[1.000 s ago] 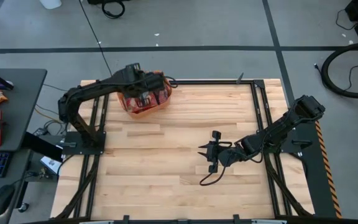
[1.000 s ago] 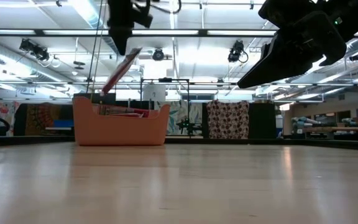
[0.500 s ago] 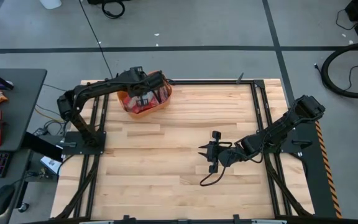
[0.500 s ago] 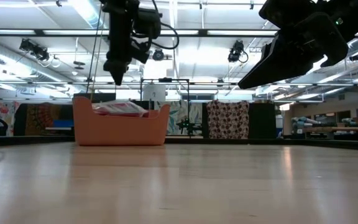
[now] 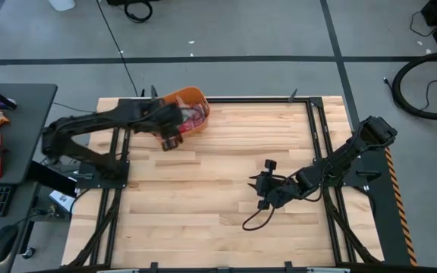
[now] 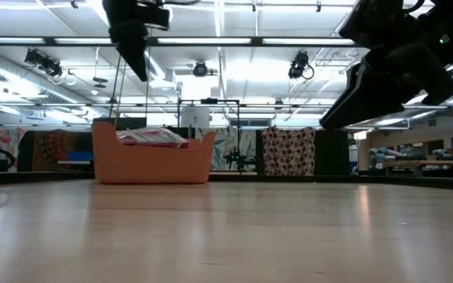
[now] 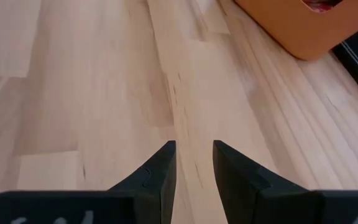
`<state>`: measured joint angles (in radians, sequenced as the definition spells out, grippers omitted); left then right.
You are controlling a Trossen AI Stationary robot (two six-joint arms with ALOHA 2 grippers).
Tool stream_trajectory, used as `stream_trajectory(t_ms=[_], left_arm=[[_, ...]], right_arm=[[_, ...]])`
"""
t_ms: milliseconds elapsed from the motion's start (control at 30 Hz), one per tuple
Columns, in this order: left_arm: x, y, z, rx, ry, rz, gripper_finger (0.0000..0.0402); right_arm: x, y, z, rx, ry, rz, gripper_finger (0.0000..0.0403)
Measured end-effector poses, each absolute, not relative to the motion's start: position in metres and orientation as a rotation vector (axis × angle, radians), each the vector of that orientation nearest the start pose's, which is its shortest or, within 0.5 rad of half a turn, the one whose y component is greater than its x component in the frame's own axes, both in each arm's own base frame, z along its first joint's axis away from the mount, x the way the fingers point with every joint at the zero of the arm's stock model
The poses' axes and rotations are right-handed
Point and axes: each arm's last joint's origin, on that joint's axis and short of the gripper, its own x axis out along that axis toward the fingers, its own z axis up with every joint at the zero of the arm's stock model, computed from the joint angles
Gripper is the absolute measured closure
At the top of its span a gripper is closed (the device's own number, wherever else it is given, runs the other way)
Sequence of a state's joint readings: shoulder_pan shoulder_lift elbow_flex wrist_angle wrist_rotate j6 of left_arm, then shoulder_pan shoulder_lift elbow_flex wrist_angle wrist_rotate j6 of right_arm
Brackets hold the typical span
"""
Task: Sort popcorn bags into baskets
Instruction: Return to Home Position
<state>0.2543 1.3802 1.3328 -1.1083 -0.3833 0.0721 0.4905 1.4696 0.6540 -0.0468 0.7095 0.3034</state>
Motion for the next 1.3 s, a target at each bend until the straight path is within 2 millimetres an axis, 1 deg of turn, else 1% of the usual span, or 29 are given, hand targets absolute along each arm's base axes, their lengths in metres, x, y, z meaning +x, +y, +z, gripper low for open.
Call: stream_trajectory(t_ms=[100, 200, 333, 400, 533, 700, 833, 967, 1100, 1300], left_arm=[[0.228, 0.058, 0.319, 0.099, 1.089, 0.525, 0.028], [0.216, 0.044, 0.309, 0.072, 0.987, 0.508, 0.0281], [0.203, 0.032, 0.291, 0.057, 0.864, 0.48, 0.0281], [0.2, 0.028, 0.281, 0.043, 0.79, 0.446, 0.0281], [0.196, 0.027, 0.263, 0.032, 0.657, 0.387, 0.0281], [0.195, 0.026, 0.243, 0.07, 0.537, 0.349, 0.0281], [0.193, 0.026, 0.228, 0.081, 0.493, 0.33, 0.0281], [0.189, 0.024, 0.216, 0.085, 0.453, 0.296, 0.0281], [0.182, 0.023, 0.21, 0.073, 0.405, 0.263, 0.0281], [0.165, 0.021, 0.205, 0.062, 0.338, 0.272, 0.0281]], right_arm=[[0.241, 0.108, 0.161, -0.186, 0.665, -0.31, 0.0293], [0.242, 0.108, 0.162, -0.178, 0.653, -0.308, 0.03], [0.24, 0.108, 0.162, -0.18, 0.673, -0.299, 0.0316], [0.237, 0.107, 0.164, -0.169, 0.683, -0.289, 0.0325], [0.227, 0.104, 0.178, -0.12, 0.622, -0.305, 0.0343], [0.204, 0.087, 0.185, -0.035, 0.482, -0.296, 0.0363], [0.184, 0.069, 0.182, 0.072, 0.37, -0.262, 0.0376], [0.168, 0.056, 0.177, 0.129, 0.293, -0.231, 0.0385], [0.154, 0.044, 0.175, 0.152, 0.243, -0.22, 0.0392], [0.139, 0.029, 0.174, 0.185, 0.17, -0.215, 0.0391]])
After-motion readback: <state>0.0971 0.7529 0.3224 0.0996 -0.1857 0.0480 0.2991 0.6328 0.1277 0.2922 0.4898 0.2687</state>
